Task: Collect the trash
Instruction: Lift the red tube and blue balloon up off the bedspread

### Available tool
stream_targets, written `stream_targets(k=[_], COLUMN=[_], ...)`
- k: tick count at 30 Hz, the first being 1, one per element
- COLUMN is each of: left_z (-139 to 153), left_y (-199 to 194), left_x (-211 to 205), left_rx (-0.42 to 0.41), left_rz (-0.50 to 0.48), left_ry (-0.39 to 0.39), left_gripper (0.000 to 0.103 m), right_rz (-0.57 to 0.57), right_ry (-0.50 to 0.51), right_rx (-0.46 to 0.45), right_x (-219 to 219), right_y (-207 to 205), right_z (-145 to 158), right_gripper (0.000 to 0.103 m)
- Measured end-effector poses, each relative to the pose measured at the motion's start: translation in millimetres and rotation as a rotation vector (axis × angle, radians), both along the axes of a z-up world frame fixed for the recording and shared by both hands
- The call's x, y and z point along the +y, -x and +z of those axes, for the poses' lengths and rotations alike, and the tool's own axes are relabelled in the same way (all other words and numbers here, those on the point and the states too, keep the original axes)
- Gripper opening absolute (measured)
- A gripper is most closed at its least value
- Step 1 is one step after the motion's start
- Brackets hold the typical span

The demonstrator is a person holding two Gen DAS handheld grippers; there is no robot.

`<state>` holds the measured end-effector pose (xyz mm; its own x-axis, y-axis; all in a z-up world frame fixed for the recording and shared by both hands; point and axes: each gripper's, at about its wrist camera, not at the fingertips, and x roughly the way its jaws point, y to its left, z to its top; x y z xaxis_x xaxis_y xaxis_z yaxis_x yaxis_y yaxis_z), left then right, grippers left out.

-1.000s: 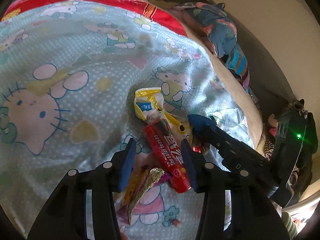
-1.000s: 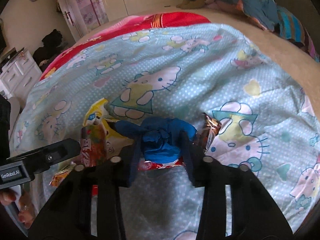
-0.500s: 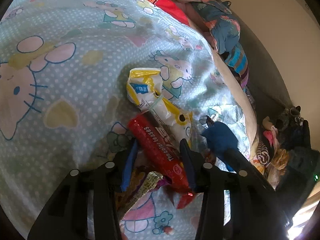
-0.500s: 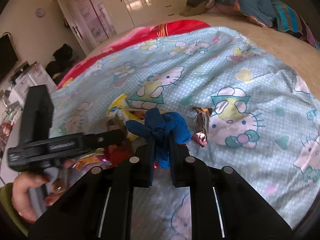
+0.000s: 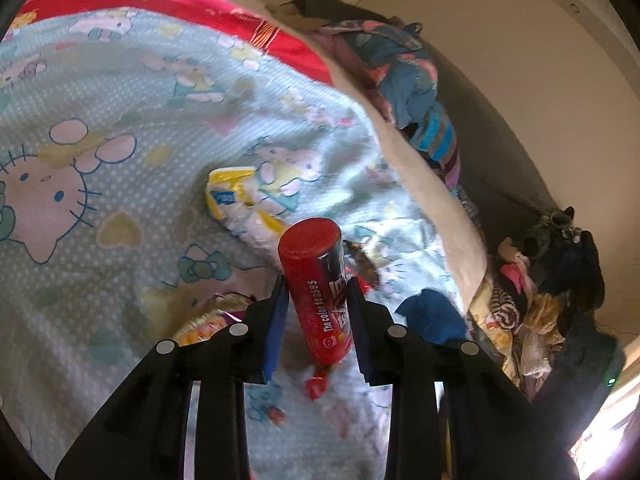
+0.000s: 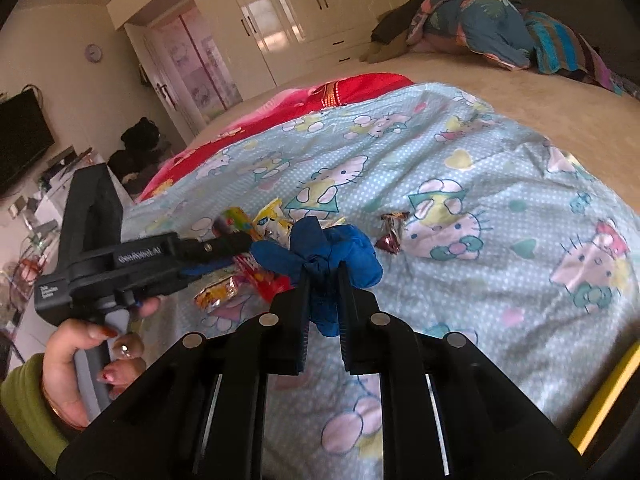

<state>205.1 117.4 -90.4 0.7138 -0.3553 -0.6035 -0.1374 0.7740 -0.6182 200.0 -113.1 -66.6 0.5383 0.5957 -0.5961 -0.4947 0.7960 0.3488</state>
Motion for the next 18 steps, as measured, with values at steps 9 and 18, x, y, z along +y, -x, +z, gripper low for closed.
stream_targets(k=[9, 18], left_z=[41, 67], left_y=[24, 41], left_x=[-18, -44], left_rx=[-0.111, -0.175], left_rz=[-0.021, -0.071], left_ry=[-0.060, -0.101], left_gripper=[0.028, 0.028], right_rz=[-0.044, -0.078], right_ry=[-0.015, -0.031], right_rx=[-0.016, -0.037], right_x=[-28, -50], right_y=[25, 42], right_z=[6, 18], right_gripper=[0.008, 0.008])
